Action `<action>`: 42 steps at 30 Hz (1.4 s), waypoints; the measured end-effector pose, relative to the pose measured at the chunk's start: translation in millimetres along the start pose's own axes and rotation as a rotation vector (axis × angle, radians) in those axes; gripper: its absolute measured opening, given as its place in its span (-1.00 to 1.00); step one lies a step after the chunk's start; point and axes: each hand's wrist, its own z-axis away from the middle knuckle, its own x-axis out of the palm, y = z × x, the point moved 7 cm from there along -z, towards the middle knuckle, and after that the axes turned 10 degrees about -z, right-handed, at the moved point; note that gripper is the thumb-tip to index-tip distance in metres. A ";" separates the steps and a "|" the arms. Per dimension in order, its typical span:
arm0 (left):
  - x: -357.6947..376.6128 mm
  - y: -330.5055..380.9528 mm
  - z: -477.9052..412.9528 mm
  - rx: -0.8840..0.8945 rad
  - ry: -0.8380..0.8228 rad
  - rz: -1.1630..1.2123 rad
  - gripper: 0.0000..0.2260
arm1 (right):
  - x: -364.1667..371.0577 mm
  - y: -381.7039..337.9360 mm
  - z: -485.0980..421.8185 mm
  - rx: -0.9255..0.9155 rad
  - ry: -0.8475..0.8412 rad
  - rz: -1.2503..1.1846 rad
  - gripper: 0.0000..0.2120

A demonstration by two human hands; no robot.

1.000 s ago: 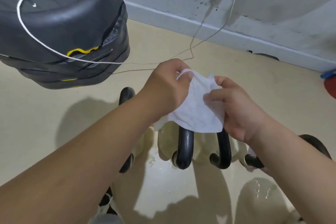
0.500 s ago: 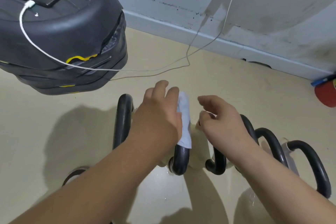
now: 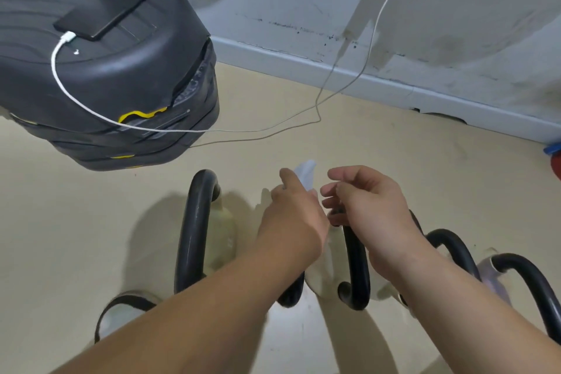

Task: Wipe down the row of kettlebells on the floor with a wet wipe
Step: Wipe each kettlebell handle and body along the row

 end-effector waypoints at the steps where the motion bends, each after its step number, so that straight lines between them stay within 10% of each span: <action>1: -2.4 1.9 -4.9 0.017 0.029 0.016 -0.64 | -0.1 0.8 -2.1 -0.014 0.002 0.010 -0.70; 8: -17.9 4.4 -57.8 -0.194 -0.353 0.110 -0.74 | -5.9 4.0 -12.4 -0.055 0.036 0.045 -0.69; 16: 7.2 -18.9 2.5 0.043 0.067 0.287 -0.53 | -5.5 -1.7 -5.1 -0.112 -0.008 -0.063 -0.70; 23: 24.6 -32.8 55.7 0.267 0.004 0.273 -0.30 | 9.5 5.6 -8.6 -0.051 -0.013 -0.022 -0.70; 33: -6.1 -5.8 -48.5 -0.172 -0.226 0.301 -0.74 | 3.8 -11.2 -15.5 -0.061 0.056 0.012 -0.65; 42: 21.3 -26.0 40.9 0.284 0.104 0.351 -0.45 | 14.5 11.3 25.6 0.060 -0.016 0.077 -0.72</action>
